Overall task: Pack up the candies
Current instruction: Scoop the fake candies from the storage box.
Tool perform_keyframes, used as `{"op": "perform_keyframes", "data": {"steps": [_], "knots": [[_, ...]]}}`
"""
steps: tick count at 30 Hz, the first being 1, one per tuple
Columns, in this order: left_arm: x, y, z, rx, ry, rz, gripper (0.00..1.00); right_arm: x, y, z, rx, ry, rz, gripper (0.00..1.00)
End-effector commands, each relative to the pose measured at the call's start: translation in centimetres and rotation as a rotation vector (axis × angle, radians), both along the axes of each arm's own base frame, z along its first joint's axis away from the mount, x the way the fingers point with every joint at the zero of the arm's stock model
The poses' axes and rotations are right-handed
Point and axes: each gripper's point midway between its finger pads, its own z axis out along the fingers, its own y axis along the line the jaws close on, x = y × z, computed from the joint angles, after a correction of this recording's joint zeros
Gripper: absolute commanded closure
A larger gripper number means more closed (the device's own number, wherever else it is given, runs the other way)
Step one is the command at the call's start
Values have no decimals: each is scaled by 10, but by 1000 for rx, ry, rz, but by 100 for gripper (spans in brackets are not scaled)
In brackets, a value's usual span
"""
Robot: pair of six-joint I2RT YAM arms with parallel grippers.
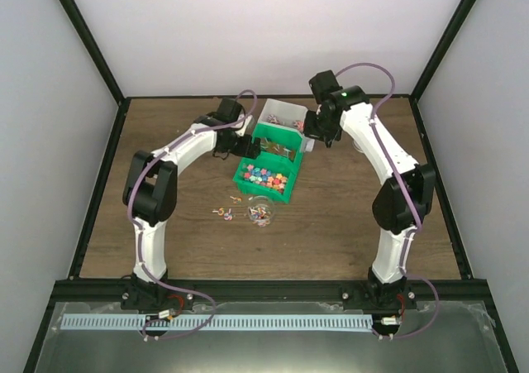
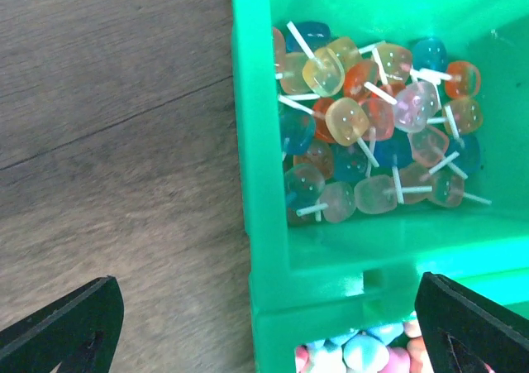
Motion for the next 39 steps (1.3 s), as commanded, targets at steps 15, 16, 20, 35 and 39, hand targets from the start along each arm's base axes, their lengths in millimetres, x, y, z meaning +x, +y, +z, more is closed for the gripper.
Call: {"op": "perform_keyframes", "data": {"steps": [15, 16, 20, 35, 39], "knots": [[-19, 16, 29, 89, -39, -2, 1, -8, 41, 36, 270, -40, 53, 99], [-20, 18, 28, 97, -37, -3, 2, -8, 42, 35, 269, -37, 56, 99], [-30, 22, 26, 103, -22, -9, 6, -6, 42, 28, 262, -30, 69, 99], [-41, 36, -5, 174, 41, 21, 25, 6, 38, -6, 197, 11, 66, 99], [-37, 38, -12, 196, 43, 22, 40, 9, 41, -12, 199, 26, 72, 99]]}}
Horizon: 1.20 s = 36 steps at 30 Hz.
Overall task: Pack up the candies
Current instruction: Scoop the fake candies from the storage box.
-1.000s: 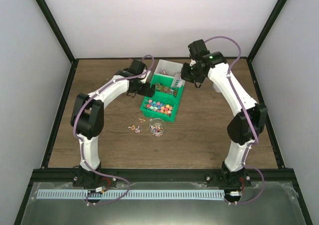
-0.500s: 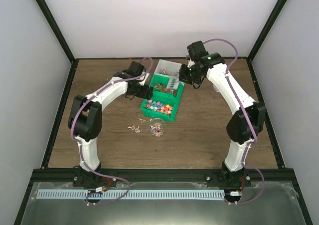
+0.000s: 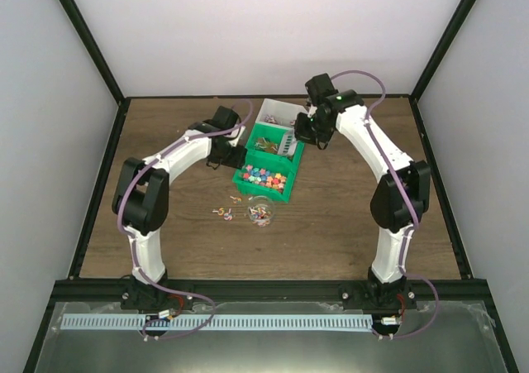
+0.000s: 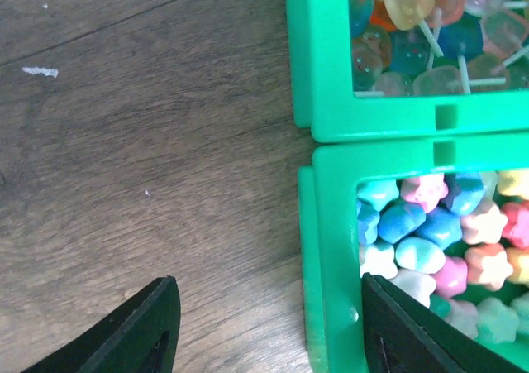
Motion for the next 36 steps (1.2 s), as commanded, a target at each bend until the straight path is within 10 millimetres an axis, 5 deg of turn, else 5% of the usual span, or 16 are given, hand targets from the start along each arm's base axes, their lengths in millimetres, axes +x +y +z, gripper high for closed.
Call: {"op": "perform_keyframes", "data": {"steps": [1, 15, 23, 36], "knots": [[7, 0, -11, 35, 3, -6, 43, 11, 2, -5, -7, -10, 8, 99], [8, -4, -28, 43, 31, -32, 81, 11, 2, -11, 4, 17, -10, 99], [7, -9, -30, 27, 39, -43, 88, 14, -13, -20, -7, 87, -120, 99], [2, -11, -39, 44, 59, -62, 96, 20, -16, -71, -51, 270, -193, 99]]}}
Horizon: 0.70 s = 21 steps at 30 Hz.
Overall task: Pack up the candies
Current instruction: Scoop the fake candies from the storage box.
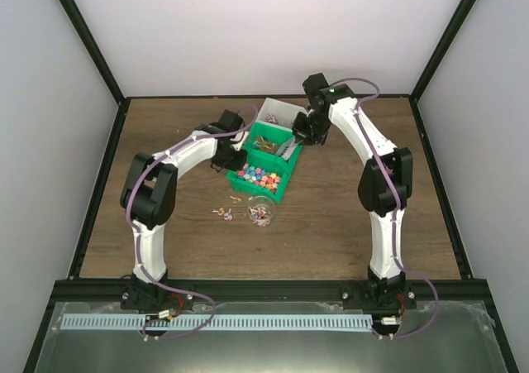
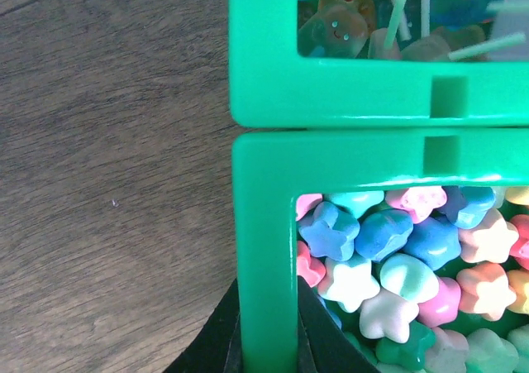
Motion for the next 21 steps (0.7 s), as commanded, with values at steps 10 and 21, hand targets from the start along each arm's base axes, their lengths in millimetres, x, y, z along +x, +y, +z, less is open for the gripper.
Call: {"op": "perform_keyframes", "data": {"steps": [10, 21], "knots": [[-2, -17, -13, -9, 34, -54, 96, 12, 23, -70, 47, 71, 64, 99], [1, -25, -7, -49, 40, -52, 96, 15, 49, -49, 294, -91, 148, 99]]}}
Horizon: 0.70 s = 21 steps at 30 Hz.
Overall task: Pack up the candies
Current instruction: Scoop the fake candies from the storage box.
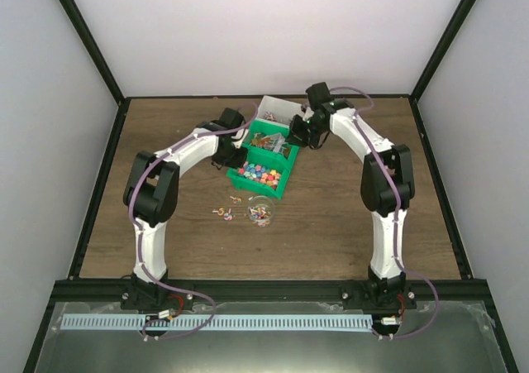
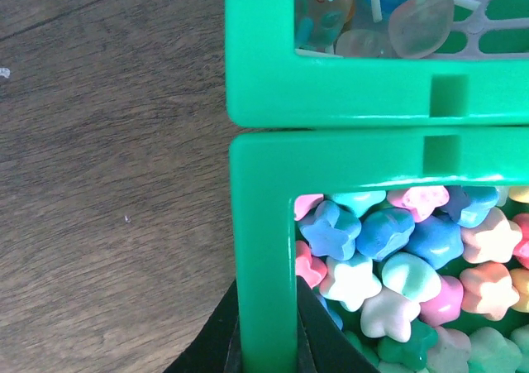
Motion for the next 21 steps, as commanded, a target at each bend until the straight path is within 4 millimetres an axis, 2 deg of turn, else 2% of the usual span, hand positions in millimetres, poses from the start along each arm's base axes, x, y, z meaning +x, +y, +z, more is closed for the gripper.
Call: {"op": "perform_keyframes", "data": {"steps": [1, 4, 6, 8, 11, 14, 21], "knots": [[-6, -23, -7, -56, 33, -68, 96, -8, 17, -14, 153, -61, 74, 99], [-5, -25, -6, -64, 34, -70, 96, -17, 16, -7, 313, -91, 77, 99], [-4, -26, -5, -68, 33, -68, 96, -19, 9, -15, 342, -62, 55, 99], [-3, -24, -5, -55, 31, -65, 96, -19, 0, -27, 261, -1, 41, 99], [-3, -18, -6, -33, 23, -56, 96, -2, -29, -19, 27, -35, -10, 99], [-2, -18, -8, -31, 27, -53, 96, 1, -50, -5, -106, -48, -52, 99], [1, -17, -13, -16, 31, -44, 96, -26, -95, 11, -323, 68, -191, 99]]}}
